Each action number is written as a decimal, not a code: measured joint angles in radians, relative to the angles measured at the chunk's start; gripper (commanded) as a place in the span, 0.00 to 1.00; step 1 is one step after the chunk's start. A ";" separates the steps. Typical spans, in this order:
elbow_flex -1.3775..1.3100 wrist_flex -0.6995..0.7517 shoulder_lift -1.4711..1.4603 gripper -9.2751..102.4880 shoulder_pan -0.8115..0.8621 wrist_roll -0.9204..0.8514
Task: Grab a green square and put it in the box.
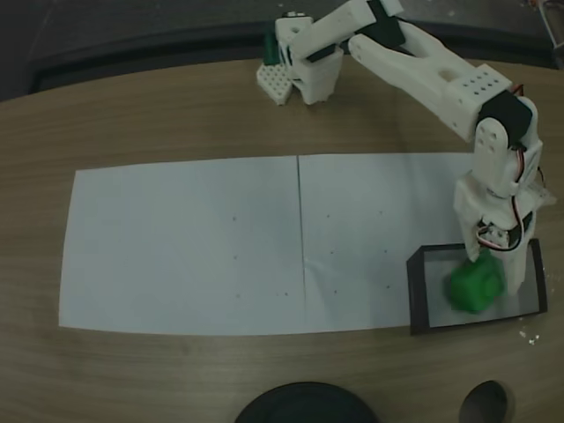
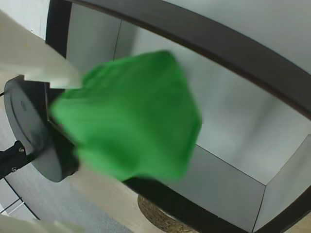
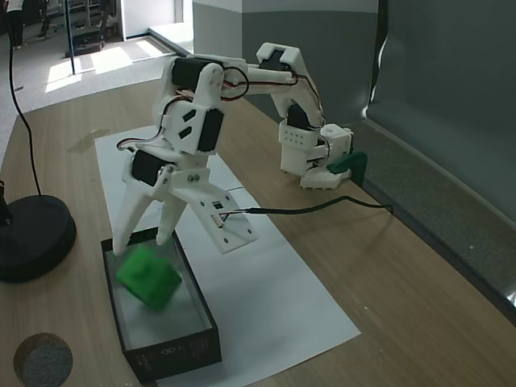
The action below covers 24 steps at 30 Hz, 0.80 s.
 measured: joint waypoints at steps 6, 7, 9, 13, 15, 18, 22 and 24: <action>0.000 0.048 0.011 0.22 0.000 0.002; -0.002 0.066 0.023 0.15 0.002 0.002; -0.026 0.120 0.067 0.08 0.003 -0.006; -0.066 0.282 0.252 0.08 0.006 -0.089; -0.066 0.334 0.379 0.08 0.015 -0.095; -0.031 0.337 0.609 0.08 0.064 -0.051; 0.091 0.337 0.979 0.08 0.186 0.003; 0.192 0.337 1.173 0.08 0.288 0.009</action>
